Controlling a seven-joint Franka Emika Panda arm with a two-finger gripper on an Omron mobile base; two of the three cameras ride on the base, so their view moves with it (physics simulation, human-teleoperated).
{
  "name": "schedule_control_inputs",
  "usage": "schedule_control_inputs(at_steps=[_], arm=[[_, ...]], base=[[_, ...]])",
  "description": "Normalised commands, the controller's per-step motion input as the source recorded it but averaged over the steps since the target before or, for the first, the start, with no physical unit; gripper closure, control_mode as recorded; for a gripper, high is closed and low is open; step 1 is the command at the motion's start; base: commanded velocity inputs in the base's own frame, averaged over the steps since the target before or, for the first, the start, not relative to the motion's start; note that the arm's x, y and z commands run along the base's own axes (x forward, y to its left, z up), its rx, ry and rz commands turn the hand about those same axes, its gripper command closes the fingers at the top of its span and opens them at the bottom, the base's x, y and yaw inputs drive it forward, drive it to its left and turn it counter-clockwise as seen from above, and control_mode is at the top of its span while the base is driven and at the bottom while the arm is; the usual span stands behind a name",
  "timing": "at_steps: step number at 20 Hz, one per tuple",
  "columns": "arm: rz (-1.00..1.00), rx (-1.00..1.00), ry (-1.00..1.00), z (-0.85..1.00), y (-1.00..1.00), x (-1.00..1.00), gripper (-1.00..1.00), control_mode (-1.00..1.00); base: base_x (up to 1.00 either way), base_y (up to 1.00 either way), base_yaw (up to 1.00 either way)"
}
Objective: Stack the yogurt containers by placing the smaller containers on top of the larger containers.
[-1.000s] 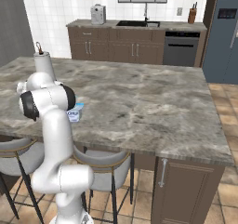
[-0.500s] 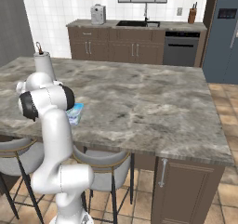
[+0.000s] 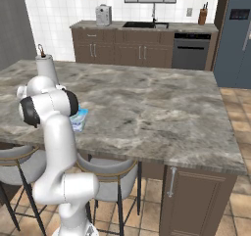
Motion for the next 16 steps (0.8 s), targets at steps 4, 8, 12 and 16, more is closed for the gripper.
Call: schedule_control_inputs(at_steps=[4, 8, 12, 16], arm=[[0.00, 0.01, 0.00, 0.23, 0.00, 0.00, -1.00, -1.00], [0.00, 0.06, 0.00, 0.38, 0.12, 0.00, -1.00, -1.00], [0.00, 0.09, 0.00, 0.32, 0.23, 0.00, -1.00, -1.00], [0.00, 0.12, 0.00, 0.26, 0.29, -0.05, -1.00, -1.00]], base=[[0.00, 0.00, 0.00], [0.00, 0.00, 0.00], [0.00, 0.00, 0.00], [0.00, 0.00, 0.00]])
